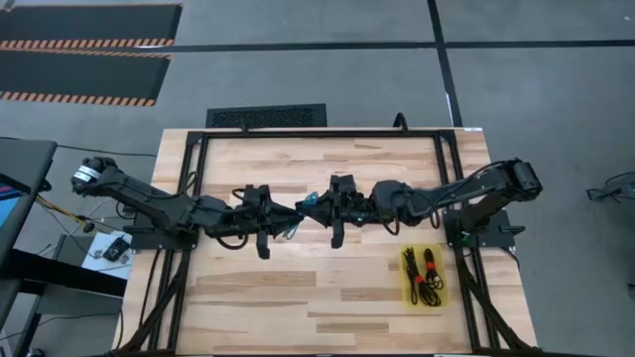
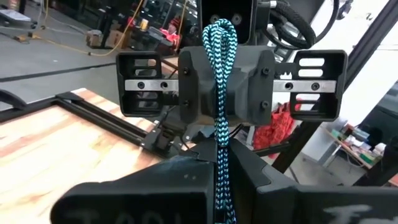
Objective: Pick and place USB-C Cables
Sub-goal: Put the blue charger cable into the yellow bin
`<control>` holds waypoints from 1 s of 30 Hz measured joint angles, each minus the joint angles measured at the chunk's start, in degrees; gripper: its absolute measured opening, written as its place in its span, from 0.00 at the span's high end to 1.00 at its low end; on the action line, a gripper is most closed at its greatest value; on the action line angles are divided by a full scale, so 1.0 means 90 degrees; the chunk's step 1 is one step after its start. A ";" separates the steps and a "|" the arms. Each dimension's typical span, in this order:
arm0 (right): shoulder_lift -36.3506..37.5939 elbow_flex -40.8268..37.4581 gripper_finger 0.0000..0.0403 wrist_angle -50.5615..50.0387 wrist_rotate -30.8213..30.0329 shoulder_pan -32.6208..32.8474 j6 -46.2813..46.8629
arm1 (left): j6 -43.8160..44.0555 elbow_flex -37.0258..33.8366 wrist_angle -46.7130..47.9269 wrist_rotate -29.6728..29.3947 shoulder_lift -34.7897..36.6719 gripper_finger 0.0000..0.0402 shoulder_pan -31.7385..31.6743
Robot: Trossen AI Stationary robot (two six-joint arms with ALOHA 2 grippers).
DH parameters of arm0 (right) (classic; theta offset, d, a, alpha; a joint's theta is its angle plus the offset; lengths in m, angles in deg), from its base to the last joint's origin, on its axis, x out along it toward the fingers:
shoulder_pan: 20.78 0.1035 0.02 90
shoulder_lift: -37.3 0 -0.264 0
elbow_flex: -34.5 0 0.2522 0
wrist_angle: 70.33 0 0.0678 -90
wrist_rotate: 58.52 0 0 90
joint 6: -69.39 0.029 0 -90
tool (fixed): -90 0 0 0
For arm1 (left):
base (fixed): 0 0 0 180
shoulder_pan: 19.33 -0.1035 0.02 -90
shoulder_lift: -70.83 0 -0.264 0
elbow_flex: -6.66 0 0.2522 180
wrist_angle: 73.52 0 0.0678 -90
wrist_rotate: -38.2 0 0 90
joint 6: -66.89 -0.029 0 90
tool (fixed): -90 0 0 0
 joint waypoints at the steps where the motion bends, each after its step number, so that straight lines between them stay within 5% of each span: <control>1: 0.0001 0.0000 0.96 -0.0026 -0.0004 0.0001 0.0061 | -0.0002 0.0000 0.0025 0.0022 0.0000 1.00 -0.0018; 21: 0.0119 0.0006 0.97 -0.1187 -0.0630 -0.0248 0.0848 | 0.0586 0.0005 0.1389 -0.0367 -0.0041 0.88 -0.0144; 30: 0.0745 0.0540 0.97 -0.4080 -0.0829 -0.0492 0.1264 | 0.0883 0.0007 0.2182 -0.0500 0.0005 0.62 -0.0180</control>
